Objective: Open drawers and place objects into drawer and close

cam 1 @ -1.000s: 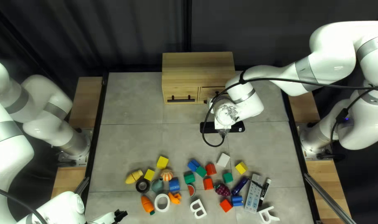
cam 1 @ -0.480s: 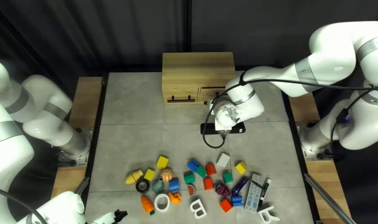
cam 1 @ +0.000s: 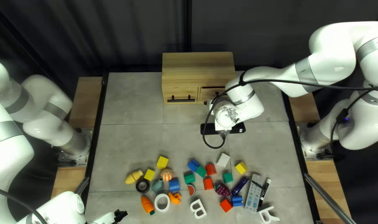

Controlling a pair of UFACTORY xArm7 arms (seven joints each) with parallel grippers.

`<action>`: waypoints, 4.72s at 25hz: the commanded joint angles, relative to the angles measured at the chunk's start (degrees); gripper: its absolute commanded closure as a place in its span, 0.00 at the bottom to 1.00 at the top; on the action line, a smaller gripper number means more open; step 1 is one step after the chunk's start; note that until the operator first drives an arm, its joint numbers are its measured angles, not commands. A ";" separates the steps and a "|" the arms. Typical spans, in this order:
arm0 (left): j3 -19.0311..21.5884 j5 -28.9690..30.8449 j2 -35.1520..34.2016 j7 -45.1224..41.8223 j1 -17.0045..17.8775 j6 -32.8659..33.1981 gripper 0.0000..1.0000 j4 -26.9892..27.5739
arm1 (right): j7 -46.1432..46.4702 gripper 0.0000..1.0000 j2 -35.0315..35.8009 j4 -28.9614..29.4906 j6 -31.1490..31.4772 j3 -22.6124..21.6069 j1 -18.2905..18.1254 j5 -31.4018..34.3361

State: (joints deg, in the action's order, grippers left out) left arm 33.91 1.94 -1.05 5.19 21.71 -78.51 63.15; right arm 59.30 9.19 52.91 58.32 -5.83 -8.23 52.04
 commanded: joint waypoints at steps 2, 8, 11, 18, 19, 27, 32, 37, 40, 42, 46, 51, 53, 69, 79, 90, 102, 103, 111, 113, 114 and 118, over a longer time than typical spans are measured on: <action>0.00 0.00 0.00 0.00 0.00 0.00 0.00 0.00 | -0.02 0.89 0.19 0.23 0.26 -0.13 0.17 -0.07; 0.00 0.00 0.00 0.00 0.00 0.00 0.00 0.00 | 0.04 0.89 0.15 0.44 0.78 -0.37 0.44 -0.32; 0.00 0.00 0.00 0.00 0.00 0.00 0.00 0.00 | -0.01 0.89 0.38 0.74 1.12 -0.55 0.65 -0.52; 0.00 0.00 0.00 0.00 0.00 0.00 0.00 0.00 | -0.06 0.89 0.45 0.93 1.39 -0.77 0.90 -0.68; 0.00 0.00 0.00 0.00 0.00 0.00 0.00 0.00 | -0.07 0.90 0.43 0.94 1.43 -0.79 0.93 -0.70; 0.00 0.00 0.00 0.00 0.00 0.00 0.00 0.00 | -0.30 0.89 0.29 1.28 2.32 -1.29 1.52 -1.15; 0.00 0.00 0.00 0.00 0.00 0.00 0.00 0.00 | -0.46 0.89 0.39 1.42 2.60 -1.52 1.78 -1.32; 0.00 0.00 0.00 0.00 0.00 0.00 0.00 0.00 | -0.71 0.90 0.85 1.63 2.52 -1.62 1.92 -1.30; 0.00 0.00 0.00 0.00 0.00 0.00 0.00 0.00 | -0.79 0.90 1.07 1.80 2.52 -1.68 1.99 -1.33; 0.00 0.00 0.00 0.00 0.00 0.00 0.00 0.00 | -0.79 0.90 1.12 1.90 2.59 -1.72 2.03 -1.39; 0.00 0.00 0.00 0.00 0.00 0.00 0.00 0.00 | -0.71 0.90 0.97 2.02 2.89 -1.82 2.14 -1.56; 0.00 0.00 0.00 0.00 0.00 0.00 0.00 0.00 | -0.89 0.91 0.93 2.02 3.13 -1.97 2.33 -1.68; 0.00 0.00 0.00 0.00 0.00 0.00 0.00 0.00 | -0.96 0.90 0.93 2.01 3.19 -2.02 2.39 -1.72; 0.00 0.00 0.00 0.00 0.00 0.00 0.00 0.00 | -0.12 0.89 -0.71 0.33 2.61 -2.46 2.61 -2.13; 0.00 0.00 0.00 0.00 0.00 0.00 0.00 0.00 | 1.14 0.89 -1.70 -0.23 2.71 -2.06 2.10 -1.93; 0.00 0.00 0.00 0.00 0.00 0.00 0.00 0.00 | 1.76 0.88 -1.73 0.77 4.53 -2.62 2.68 -2.90; 0.00 0.00 0.00 0.00 0.00 0.00 0.00 0.00 | 0.87 0.87 -0.69 0.86 3.96 -3.07 3.19 -2.89; 0.00 0.00 0.00 0.00 0.00 0.00 0.00 0.00 | 0.80 0.86 -0.60 0.89 3.91 -3.09 3.23 -2.89; 0.00 0.00 0.00 0.00 0.00 0.00 0.00 0.00 | 0.45 0.87 0.26 1.16 3.72 -3.24 3.41 -2.99; 0.00 0.00 0.00 0.00 0.00 0.00 0.00 0.00 | 0.28 0.87 0.92 1.66 4.03 -3.31 3.52 -3.25; 0.00 0.00 0.00 0.00 0.00 0.00 0.00 0.00 | 0.23 0.87 1.12 1.83 4.14 -3.34 3.56 -3.36; 0.00 0.00 0.00 0.00 0.00 0.00 0.00 0.00 | 0.16 0.87 2.15 3.04 5.05 -3.49 3.75 -4.31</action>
State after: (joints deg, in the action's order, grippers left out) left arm 33.91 1.94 -1.05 5.19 21.71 -78.51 63.15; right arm 59.49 10.90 55.44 62.97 -9.23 -4.58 48.16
